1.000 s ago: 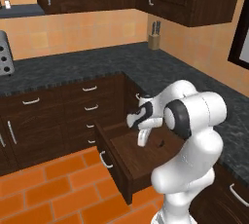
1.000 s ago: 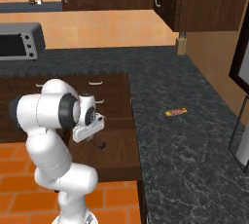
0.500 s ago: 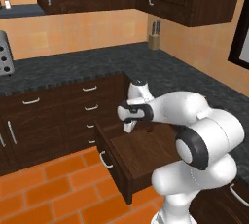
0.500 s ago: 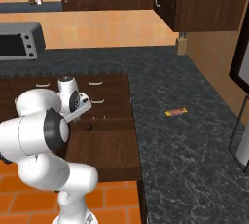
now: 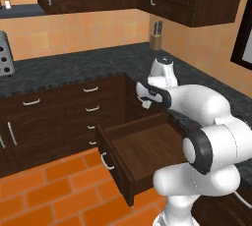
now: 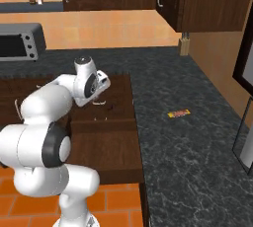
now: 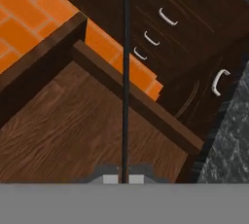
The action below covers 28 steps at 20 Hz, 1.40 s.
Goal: Pick the ladle from the drawer and place it on the counter.
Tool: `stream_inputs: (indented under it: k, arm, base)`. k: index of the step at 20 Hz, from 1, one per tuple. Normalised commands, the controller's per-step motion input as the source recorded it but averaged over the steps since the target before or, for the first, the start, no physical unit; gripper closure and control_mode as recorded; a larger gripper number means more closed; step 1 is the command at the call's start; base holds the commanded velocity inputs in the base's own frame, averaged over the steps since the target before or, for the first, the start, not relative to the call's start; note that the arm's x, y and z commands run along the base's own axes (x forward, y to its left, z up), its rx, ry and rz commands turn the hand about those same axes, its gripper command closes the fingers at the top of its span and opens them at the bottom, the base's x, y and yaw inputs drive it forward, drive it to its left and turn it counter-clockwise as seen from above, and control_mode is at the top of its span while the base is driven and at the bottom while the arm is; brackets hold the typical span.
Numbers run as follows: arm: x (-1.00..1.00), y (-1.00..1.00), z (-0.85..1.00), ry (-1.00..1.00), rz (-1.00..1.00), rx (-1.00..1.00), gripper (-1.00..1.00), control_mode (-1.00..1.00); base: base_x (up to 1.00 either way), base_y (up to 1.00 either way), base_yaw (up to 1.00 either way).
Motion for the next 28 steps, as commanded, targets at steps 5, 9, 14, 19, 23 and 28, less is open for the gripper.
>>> stream_inputs:
  k: [5,9,14,19,23,28]
  arm:
    - [0.29,-1.0,0.39,-0.13,0.0,0.0,1.0,-1.0]
    - [0.15,-1.0,-0.01,-0.01,0.0,0.0,1.0,-1.0]
    - [0.04,-1.0,-0.11,0.0,-0.01,0.0,1.0,-1.0]
    - [-0.05,-1.0,-0.11,0.01,-0.09,-0.01,1.0,-1.0]
    - [-0.14,-1.0,-0.57,0.1,-0.16,-0.07,1.0,-1.0]
    - [-0.24,-0.94,-0.57,0.08,-0.13,-0.12,1.0,-1.0]
  base:
    - [0.0,0.0,0.0]
    - [0.0,0.0,0.0]
    - [0.0,0.0,0.0]
    - [0.0,0.0,0.0]
    - [0.0,0.0,0.0]
    - [0.0,0.0,0.0]
